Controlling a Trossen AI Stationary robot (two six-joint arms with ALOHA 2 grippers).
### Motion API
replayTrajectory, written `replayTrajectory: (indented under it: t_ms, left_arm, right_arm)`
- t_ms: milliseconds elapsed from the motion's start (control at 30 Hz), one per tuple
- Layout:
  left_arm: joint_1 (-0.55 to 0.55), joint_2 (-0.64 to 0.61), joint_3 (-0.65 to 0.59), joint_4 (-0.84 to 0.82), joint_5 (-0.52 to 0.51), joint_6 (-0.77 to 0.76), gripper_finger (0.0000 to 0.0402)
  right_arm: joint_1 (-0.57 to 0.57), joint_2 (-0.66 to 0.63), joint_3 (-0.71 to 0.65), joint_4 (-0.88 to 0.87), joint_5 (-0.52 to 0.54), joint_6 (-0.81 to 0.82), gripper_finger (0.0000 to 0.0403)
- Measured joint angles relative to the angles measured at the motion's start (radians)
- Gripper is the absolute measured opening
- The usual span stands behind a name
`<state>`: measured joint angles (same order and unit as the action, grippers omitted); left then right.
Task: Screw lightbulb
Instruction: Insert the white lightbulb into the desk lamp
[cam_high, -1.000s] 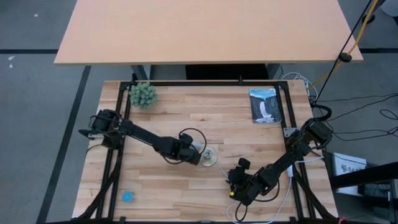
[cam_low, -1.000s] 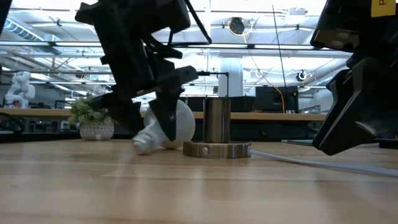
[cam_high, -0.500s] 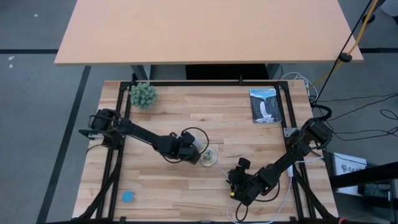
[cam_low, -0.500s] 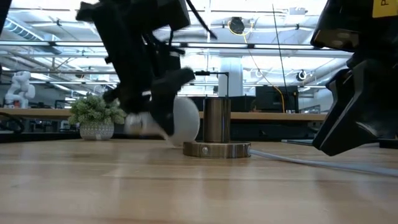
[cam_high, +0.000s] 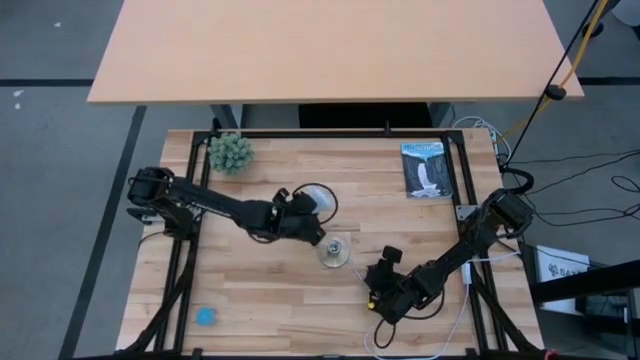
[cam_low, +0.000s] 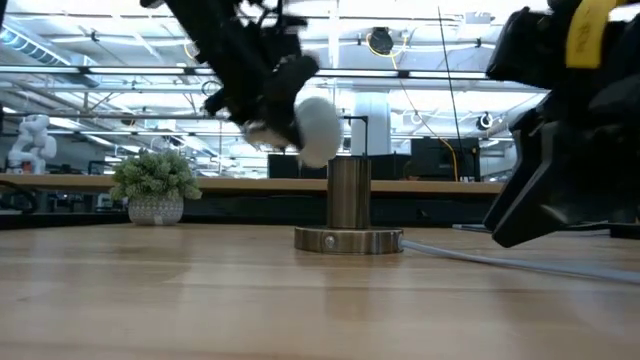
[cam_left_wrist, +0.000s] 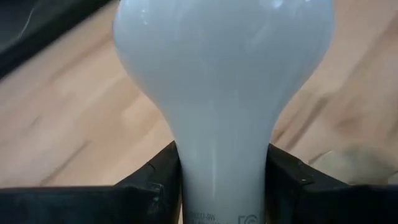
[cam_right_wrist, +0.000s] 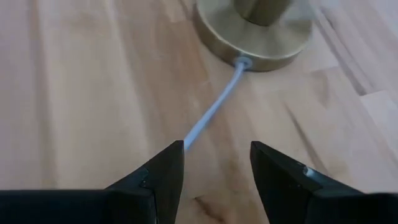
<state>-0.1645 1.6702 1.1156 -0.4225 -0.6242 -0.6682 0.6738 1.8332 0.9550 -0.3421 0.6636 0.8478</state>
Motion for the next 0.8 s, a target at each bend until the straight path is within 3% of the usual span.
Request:
replayTrajectory:
  t_ms: [233, 567, 667, 800]
  left_arm:
    - [-0.083, -0.003, 0.000, 0.254, -0.112, 0.136, 0.0159]
    - [-0.169, -0.004, -0.016, 0.397, -0.143, 0.230, 0.0160]
    - [-0.176, -0.004, -0.102, 0.579, -0.130, 0.255, 0.0160]
    - [-0.183, -0.004, -0.295, 1.034, 0.002, 0.312, 0.0160]
  right_arm:
    - [-0.020, -0.019, 0.000, -0.161, 0.028, 0.089, 0.0175]
    - [0.037, -0.253, -0.003, -0.423, 0.217, 0.224, 0.0144]
    - [0.053, -0.317, -0.040, -0.398, 0.231, 0.242, 0.0136]
    - [0.068, -0.382, -0.153, -0.177, 0.231, 0.237, 0.0130]
